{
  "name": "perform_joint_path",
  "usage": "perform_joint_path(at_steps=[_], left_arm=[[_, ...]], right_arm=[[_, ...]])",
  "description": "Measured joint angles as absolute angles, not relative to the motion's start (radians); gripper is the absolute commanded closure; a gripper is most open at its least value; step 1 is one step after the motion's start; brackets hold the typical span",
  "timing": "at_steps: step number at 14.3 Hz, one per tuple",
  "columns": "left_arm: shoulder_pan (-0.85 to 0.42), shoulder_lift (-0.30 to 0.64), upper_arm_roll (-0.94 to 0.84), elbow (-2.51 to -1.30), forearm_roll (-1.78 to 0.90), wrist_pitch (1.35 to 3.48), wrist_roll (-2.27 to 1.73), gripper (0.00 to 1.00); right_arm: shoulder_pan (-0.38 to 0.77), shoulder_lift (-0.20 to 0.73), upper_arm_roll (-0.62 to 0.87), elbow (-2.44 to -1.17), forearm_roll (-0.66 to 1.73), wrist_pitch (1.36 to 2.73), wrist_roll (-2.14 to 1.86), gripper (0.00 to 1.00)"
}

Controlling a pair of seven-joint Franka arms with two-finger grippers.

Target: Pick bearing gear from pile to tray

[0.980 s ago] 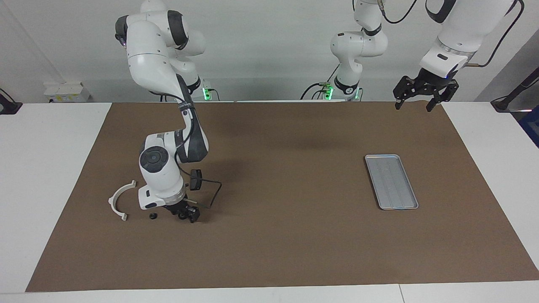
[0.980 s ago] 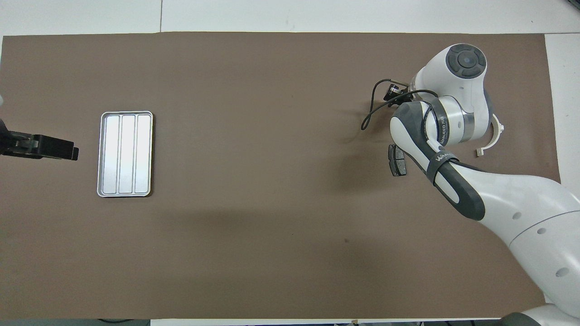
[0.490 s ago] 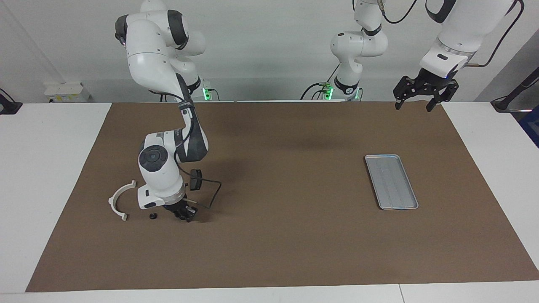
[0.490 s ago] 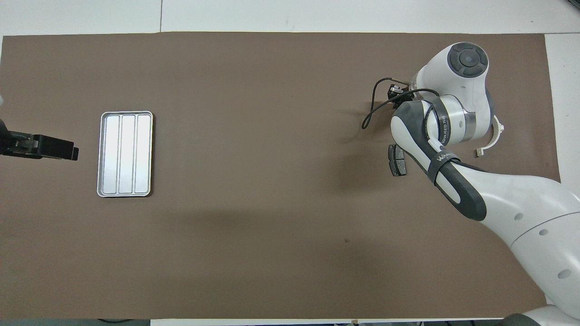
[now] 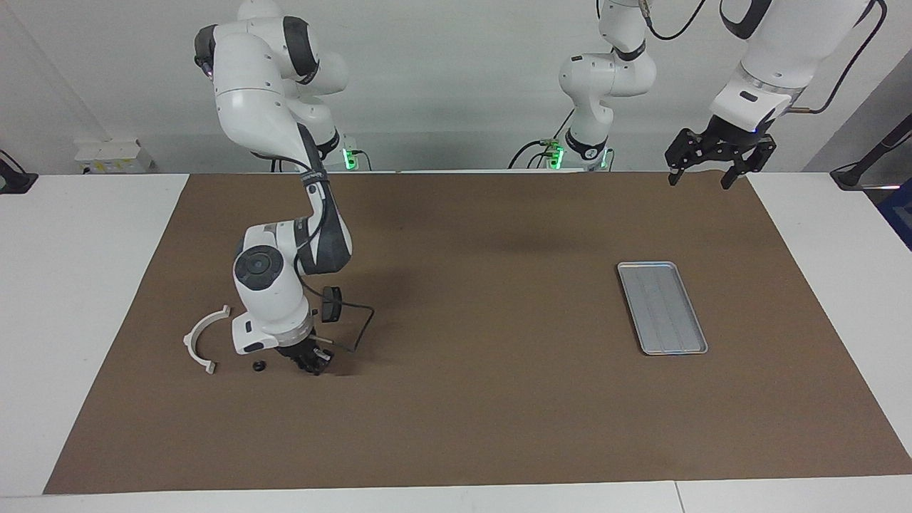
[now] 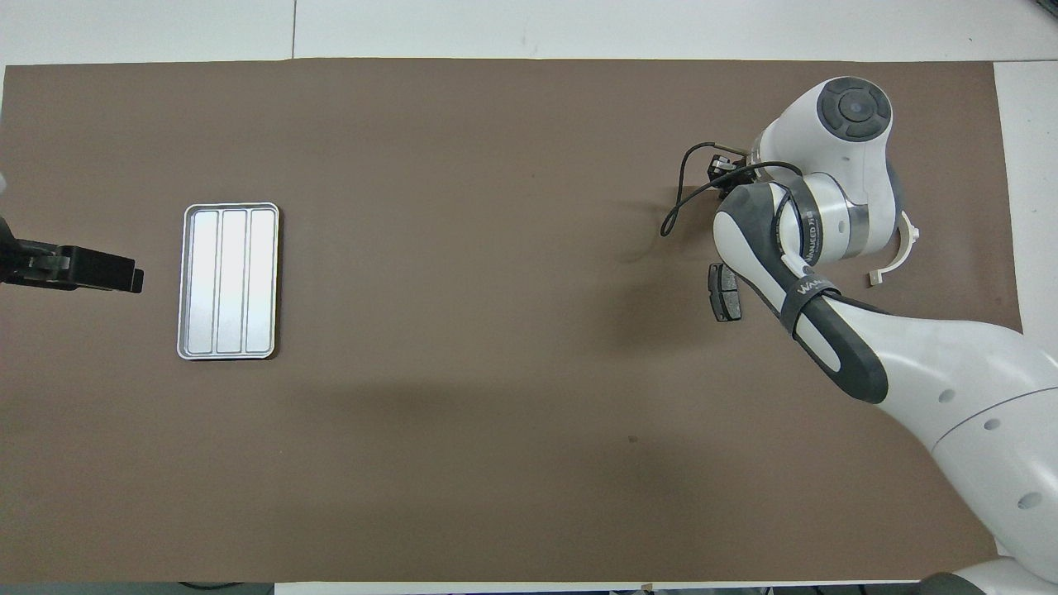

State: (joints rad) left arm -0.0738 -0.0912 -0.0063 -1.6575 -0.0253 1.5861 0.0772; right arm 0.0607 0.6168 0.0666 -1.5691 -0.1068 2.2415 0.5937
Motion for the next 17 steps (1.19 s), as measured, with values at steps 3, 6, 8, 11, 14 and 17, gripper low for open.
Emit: perform_joint_path(at_steps=[3,6,8,11,14,17], left_arm=[[-0.074,-0.091,-0.006,-1.657,-0.025,1.586,0.077,0.00],[-0.074,-0.091,-0.006,-1.657,-0.025,1.586,0.077,0.00],[-0.074,-0.091,-0.006,-1.657,-0.025,1.586,0.077,0.00],[-0.074,-0.091,-0.006,-1.657,-0.025,1.586,0.077,0.00],[-0.074,-0.091,-0.006,-1.657,-0.025,1.585,0.077,0.00],[-0.074,-0.091,-0.006,-1.657,-0.025,1.585,0.077,0.00]], right_arm=[[0.058,0.617,0.066,-1.567,-0.107,2.236,0.555,1.00],[0.058,0.602,0.063,-1.552,-0.107,2.193,0.524,1.00],[0.058,0.569,0.063,-1.542,-0.107,2.137,0.491,1.00],[0.059,0.485,0.064,-1.536,-0.107,2.031,0.458,1.00],[0.063,0.394,0.069,-1.528,-0.107,1.921,0.435,1.00],[0.070,0.323,0.076,-1.493,-0.106,1.801,0.428,1.00]])
